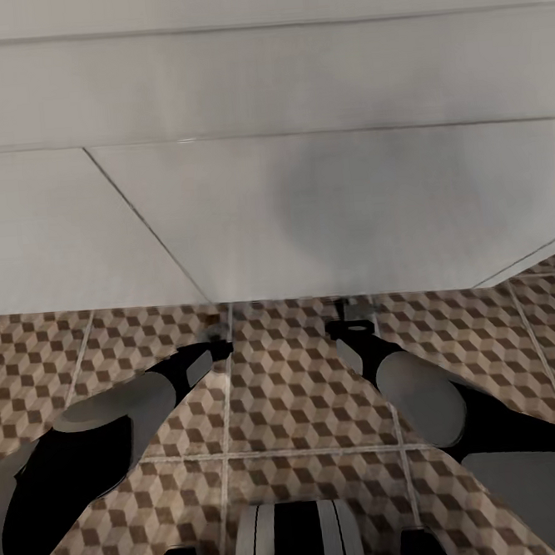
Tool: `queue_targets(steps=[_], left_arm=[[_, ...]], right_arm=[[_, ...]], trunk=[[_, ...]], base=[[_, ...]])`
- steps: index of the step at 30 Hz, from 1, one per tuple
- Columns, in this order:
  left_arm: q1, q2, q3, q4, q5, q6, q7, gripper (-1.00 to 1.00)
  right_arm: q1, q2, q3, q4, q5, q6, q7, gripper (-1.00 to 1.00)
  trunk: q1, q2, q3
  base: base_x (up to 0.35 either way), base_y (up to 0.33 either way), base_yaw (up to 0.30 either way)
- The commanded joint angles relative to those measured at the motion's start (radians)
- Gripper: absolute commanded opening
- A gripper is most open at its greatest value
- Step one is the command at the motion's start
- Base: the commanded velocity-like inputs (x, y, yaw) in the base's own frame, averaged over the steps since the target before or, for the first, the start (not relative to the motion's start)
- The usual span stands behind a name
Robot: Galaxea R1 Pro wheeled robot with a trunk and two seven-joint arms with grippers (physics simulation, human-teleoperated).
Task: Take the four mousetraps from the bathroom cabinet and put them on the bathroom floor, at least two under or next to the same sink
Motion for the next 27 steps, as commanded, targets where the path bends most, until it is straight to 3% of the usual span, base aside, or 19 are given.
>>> queue_targets(steps=[1,17,27], left_arm=[[-0.001,0.000,-0.008,-0.002,0.008,0.002,0.006,1.00],[0.002,-0.001,-0.008,-0.003,0.007,0.002,0.006,1.00],[0.003,-0.002,-0.008,-0.003,0.006,0.001,0.006,1.00]], right_arm=[[0.000,0.001,-0.007,-0.001,0.010,0.005,-0.003,1.00],[0.001,0.001,-0.007,-0.001,0.010,0.004,-0.003,1.00],[0.001,0.001,-0.007,-0.001,0.010,0.004,-0.002,1.00]], trunk=[[-0.001,0.000,0.000],[-0.001,0.000,0.000],[-0.001,0.000,0.000]], base=[[-0.328,0.000,0.000],[-0.318,-0.024,0.000],[-0.071,-0.006,0.000]])
